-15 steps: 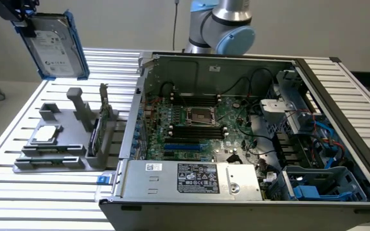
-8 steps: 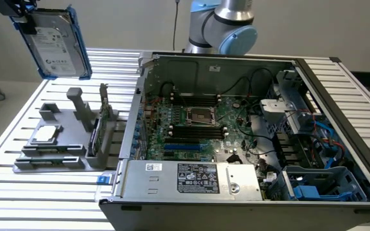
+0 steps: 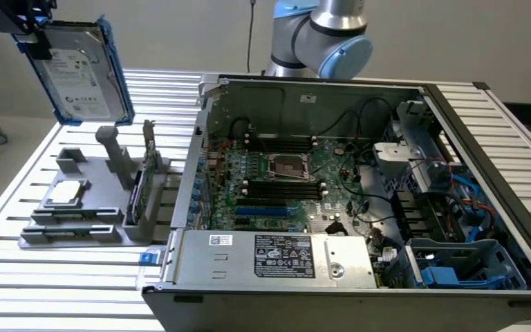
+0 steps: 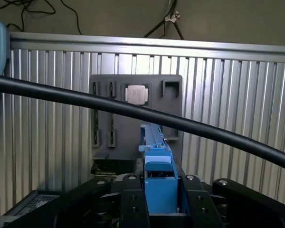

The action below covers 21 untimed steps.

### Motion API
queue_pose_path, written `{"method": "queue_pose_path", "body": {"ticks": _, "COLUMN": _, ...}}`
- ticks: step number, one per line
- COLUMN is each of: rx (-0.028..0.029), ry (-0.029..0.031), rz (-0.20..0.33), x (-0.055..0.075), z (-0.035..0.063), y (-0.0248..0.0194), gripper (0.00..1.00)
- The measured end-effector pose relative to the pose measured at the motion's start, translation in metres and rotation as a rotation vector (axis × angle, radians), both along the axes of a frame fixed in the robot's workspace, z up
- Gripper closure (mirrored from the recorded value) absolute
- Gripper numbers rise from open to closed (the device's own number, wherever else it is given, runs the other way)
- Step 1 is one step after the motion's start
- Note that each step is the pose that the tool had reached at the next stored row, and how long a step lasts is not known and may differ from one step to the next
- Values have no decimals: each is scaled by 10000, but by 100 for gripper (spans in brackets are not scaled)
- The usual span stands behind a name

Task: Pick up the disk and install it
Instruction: 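Pick up the disk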

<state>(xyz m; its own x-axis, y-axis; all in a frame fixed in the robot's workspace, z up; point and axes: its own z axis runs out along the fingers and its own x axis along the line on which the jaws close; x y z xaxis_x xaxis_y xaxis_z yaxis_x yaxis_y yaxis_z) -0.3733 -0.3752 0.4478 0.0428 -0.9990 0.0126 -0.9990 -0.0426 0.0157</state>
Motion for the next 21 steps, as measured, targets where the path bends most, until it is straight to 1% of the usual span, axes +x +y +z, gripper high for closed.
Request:
{"method": "queue_pose_path", "body": {"ticks": 4, "rx": 28, "ry": 2, "rz": 0, "x": 184, "z": 16, "y": -50, "gripper": 67}}
{"method": "queue_pose_path", "body": {"ticks": 6, "rx": 34, "ry": 3, "rz": 1, "x": 276, "z": 42, "y": -74, "gripper": 67}}
{"method": "queue_pose_path", "body": {"ticks": 13, "rx": 51, "ry": 25, "rz": -1, "x": 593, "z": 278, "y": -140, "gripper": 67}}
{"method": "queue_pose_path", "body": {"ticks": 18, "rx": 52, "ry": 48, "rz": 0, "x": 820, "z": 445, "y": -191, "gripper": 67}}
{"method": "queue_pose_path", "body": {"ticks": 21, "rx": 54, "ry": 63, "rz": -1, "x": 955, "z": 518, "y": -222, "gripper": 67}}
